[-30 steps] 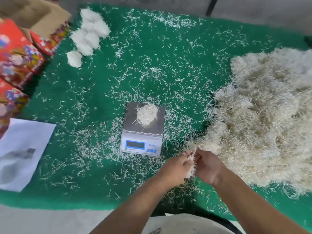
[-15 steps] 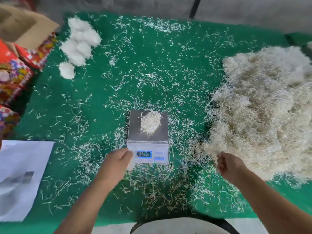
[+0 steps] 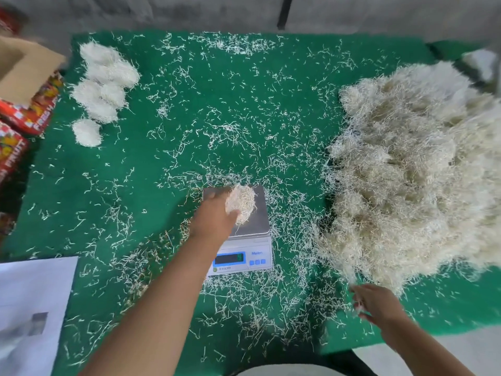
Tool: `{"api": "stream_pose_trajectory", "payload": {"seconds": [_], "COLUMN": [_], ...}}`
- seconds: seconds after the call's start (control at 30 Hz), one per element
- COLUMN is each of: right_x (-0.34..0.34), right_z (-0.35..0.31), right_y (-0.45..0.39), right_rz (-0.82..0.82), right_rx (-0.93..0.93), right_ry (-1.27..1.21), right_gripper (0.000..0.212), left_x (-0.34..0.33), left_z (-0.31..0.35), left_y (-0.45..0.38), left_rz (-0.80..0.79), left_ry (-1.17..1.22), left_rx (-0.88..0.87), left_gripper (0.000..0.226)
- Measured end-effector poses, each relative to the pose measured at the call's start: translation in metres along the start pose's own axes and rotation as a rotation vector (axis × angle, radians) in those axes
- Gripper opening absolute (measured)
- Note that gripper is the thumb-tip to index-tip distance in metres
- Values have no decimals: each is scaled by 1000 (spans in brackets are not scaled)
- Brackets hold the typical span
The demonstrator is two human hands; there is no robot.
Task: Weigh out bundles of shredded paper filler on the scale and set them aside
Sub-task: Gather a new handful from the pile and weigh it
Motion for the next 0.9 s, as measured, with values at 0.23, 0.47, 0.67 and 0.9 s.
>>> {"api": "stream_pose_trajectory", "payload": {"seconds": [0.23, 0.47, 0.67, 0.9], "right_x": [0, 3, -4, -10], "right_z": [11, 13, 6, -3], "right_y": [1, 0, 2, 11], "right_rz": [21, 45, 17, -37], "right_rx": [-10, -46, -29, -15], "right_ry": [-102, -135, -131, -120], "right_gripper": [18, 16, 15, 16], "left_x": [10, 5, -13, 0], "left_z": [-35, -71, -66, -90], "left_y": [22, 22, 12, 24], "left_rz": [156, 144, -104, 76], "left_ry": [229, 382, 460, 490], "left_rx": [73, 259, 250, 332], "left_gripper": [52, 35, 36, 38]}}
Point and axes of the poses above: each hand's wrist, its own y-axis away from the middle knuckle, its own x-axis out of the back of the hand, z = x × y, the point moved 6 cm from there along -y, towards the middle knuckle, and after that the axes turned 5 degrees about -x, right-handed, at the moved point
